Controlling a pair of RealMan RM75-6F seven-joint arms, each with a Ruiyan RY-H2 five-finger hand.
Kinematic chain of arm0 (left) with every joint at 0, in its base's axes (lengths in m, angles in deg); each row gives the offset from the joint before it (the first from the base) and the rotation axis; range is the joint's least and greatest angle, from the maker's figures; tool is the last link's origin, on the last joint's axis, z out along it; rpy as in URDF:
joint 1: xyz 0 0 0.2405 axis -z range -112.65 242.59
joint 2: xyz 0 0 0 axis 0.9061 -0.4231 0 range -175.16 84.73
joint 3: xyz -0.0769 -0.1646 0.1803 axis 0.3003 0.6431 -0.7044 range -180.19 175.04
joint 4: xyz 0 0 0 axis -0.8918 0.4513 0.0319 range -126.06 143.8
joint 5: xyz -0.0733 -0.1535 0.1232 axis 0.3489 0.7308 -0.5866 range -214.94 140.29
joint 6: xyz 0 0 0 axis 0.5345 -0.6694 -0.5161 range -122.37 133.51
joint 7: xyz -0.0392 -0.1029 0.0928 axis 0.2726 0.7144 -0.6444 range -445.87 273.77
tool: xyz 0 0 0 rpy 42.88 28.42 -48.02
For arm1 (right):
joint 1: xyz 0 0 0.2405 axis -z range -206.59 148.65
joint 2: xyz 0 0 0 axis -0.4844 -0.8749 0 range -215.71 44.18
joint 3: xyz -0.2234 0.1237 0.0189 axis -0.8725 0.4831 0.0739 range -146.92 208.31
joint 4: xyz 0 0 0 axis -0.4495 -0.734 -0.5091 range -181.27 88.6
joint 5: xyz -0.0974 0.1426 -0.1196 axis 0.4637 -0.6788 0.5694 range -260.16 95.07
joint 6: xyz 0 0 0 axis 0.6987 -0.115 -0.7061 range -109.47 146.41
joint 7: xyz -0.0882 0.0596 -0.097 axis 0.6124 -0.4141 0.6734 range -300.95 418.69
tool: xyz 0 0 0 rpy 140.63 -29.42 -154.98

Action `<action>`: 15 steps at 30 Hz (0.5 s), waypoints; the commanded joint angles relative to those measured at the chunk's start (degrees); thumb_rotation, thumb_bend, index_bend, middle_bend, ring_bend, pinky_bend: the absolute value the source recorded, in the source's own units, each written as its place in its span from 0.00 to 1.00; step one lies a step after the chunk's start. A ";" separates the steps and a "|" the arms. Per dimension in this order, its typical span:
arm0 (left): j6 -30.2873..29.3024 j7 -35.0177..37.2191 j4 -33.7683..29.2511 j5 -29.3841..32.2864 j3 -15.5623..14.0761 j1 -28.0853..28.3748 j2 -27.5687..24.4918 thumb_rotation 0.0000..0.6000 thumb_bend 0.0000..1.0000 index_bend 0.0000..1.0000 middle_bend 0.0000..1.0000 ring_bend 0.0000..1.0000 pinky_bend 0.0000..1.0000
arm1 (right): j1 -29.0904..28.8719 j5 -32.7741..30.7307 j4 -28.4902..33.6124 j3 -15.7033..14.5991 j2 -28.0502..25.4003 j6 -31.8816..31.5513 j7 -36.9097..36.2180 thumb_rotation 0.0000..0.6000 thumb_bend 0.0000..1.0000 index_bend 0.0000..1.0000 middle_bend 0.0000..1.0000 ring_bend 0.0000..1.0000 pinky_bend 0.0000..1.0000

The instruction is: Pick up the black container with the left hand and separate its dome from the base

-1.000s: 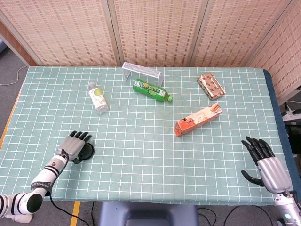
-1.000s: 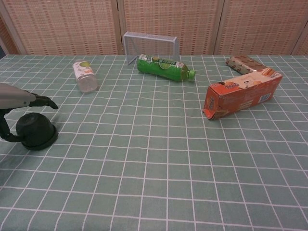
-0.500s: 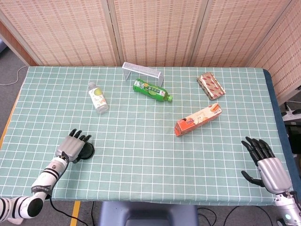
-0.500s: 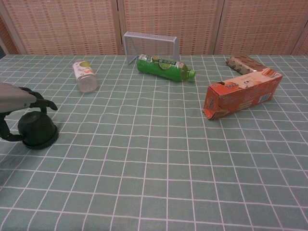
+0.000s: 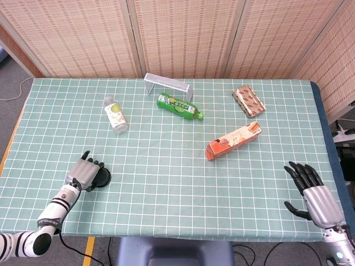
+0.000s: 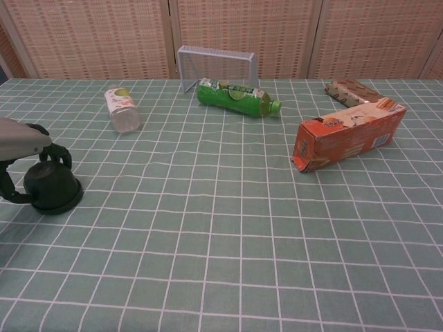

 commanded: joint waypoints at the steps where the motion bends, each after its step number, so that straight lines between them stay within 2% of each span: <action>1: -0.46 0.49 0.28 -1.29 0.37 -0.55 0.14 1.00 0.34 0.53 0.57 0.31 0.08 | -0.04 -0.05 0.05 0.00 0.06 0.12 0.10 1.00 0.17 0.00 0.00 0.00 0.00; 15: -1.17 0.70 -1.71 -3.31 1.74 -1.61 -1.66 1.00 0.34 0.54 0.58 0.32 0.10 | 0.01 -0.22 0.22 0.09 0.00 0.00 0.01 1.00 0.17 0.00 0.00 0.00 0.00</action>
